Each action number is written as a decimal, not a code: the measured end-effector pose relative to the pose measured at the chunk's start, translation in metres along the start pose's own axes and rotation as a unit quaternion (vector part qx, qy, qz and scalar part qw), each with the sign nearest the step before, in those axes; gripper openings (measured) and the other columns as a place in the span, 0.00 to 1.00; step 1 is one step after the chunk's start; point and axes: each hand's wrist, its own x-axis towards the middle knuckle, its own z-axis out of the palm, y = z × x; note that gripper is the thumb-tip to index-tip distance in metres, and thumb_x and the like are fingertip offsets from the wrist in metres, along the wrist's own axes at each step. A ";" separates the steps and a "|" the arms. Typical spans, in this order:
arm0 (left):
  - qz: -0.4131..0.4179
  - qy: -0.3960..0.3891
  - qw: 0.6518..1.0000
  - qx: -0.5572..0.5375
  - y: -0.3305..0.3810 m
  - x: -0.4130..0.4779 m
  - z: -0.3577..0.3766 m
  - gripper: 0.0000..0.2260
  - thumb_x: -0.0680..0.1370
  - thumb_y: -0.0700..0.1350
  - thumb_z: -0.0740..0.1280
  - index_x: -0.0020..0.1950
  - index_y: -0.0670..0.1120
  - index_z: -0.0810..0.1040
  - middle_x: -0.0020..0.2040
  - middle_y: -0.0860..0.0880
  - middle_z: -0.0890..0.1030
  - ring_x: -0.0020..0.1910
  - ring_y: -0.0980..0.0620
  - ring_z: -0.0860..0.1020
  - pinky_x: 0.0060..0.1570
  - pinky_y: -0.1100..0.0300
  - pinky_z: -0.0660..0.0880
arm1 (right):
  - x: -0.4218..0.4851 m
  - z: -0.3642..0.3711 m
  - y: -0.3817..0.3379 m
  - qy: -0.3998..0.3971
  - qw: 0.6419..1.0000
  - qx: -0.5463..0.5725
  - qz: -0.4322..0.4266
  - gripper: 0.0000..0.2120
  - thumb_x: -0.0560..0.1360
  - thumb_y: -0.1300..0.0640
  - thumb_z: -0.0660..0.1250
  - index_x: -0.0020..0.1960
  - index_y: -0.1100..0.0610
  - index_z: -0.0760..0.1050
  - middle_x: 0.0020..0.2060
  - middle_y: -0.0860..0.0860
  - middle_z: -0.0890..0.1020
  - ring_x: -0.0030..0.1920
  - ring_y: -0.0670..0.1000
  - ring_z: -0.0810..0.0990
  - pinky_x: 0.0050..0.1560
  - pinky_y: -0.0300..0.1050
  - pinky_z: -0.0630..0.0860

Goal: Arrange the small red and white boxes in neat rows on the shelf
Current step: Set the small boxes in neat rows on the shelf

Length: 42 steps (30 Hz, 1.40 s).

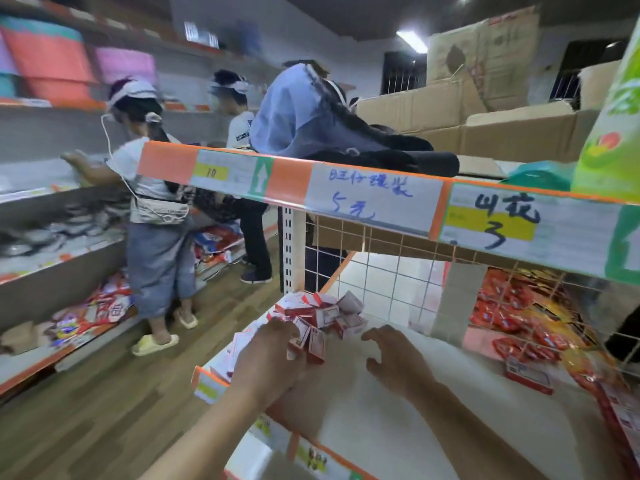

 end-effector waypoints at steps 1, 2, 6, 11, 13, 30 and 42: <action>-0.008 0.000 1.000 0.021 0.003 0.007 -0.001 0.15 0.71 0.51 0.68 0.57 0.52 0.75 0.56 0.54 0.76 0.55 0.53 0.76 0.48 0.58 0.74 | 0.008 0.000 -0.001 0.007 1.000 0.001 -0.005 0.22 0.74 0.56 0.63 0.67 0.47 0.68 0.66 0.45 0.70 0.65 0.49 0.68 0.59 0.45 0.73; -0.020 -0.013 0.999 0.043 0.007 0.013 0.000 0.19 0.71 0.52 0.68 0.60 0.53 0.73 0.58 0.53 0.75 0.56 0.52 0.76 0.49 0.57 0.74 | 0.017 0.000 -0.002 0.015 1.000 0.003 -0.009 0.23 0.74 0.58 0.63 0.68 0.47 0.67 0.67 0.45 0.69 0.65 0.49 0.67 0.59 0.46 0.73; -0.039 -0.077 0.983 0.160 0.021 0.034 0.003 0.23 0.72 0.56 0.67 0.63 0.49 0.69 0.60 0.49 0.72 0.60 0.49 0.72 0.52 0.54 0.73 | 0.044 0.006 -0.004 0.021 0.999 0.001 -0.024 0.28 0.74 0.62 0.61 0.71 0.46 0.61 0.68 0.44 0.69 0.64 0.50 0.67 0.54 0.50 0.76; -0.044 -0.085 0.965 0.246 0.027 0.043 0.013 0.21 0.75 0.57 0.64 0.63 0.47 0.68 0.60 0.48 0.71 0.61 0.48 0.73 0.53 0.54 0.73 | 0.061 0.021 0.002 -0.006 0.999 -0.012 -0.050 0.27 0.75 0.61 0.57 0.71 0.42 0.61 0.70 0.42 0.68 0.61 0.52 0.68 0.54 0.52 0.76; -0.058 -0.080 0.966 0.240 0.028 0.045 0.014 0.19 0.76 0.53 0.65 0.64 0.47 0.69 0.60 0.48 0.73 0.60 0.48 0.74 0.52 0.54 0.73 | 0.064 0.022 0.003 -0.003 0.998 -0.018 -0.056 0.24 0.77 0.59 0.57 0.71 0.43 0.62 0.69 0.43 0.69 0.60 0.53 0.70 0.55 0.52 0.75; 0.086 -0.096 0.990 0.062 0.037 0.024 0.021 0.23 0.71 0.57 0.66 0.66 0.60 0.67 0.64 0.52 0.73 0.62 0.49 0.73 0.56 0.53 0.75 | -0.003 -0.023 0.032 0.004 0.999 -0.038 -0.004 0.15 0.74 0.54 0.65 0.61 0.49 0.73 0.57 0.48 0.73 0.59 0.51 0.72 0.51 0.45 0.72; 0.269 -0.215 0.937 -0.061 0.161 -0.025 0.076 0.21 0.70 0.48 0.70 0.60 0.60 0.71 0.43 0.58 0.64 0.55 0.51 0.74 0.54 0.55 0.74 | -0.185 -0.095 0.095 0.098 0.967 -0.094 0.213 0.16 0.74 0.55 0.65 0.62 0.52 0.71 0.61 0.51 0.72 0.59 0.56 0.73 0.55 0.54 0.74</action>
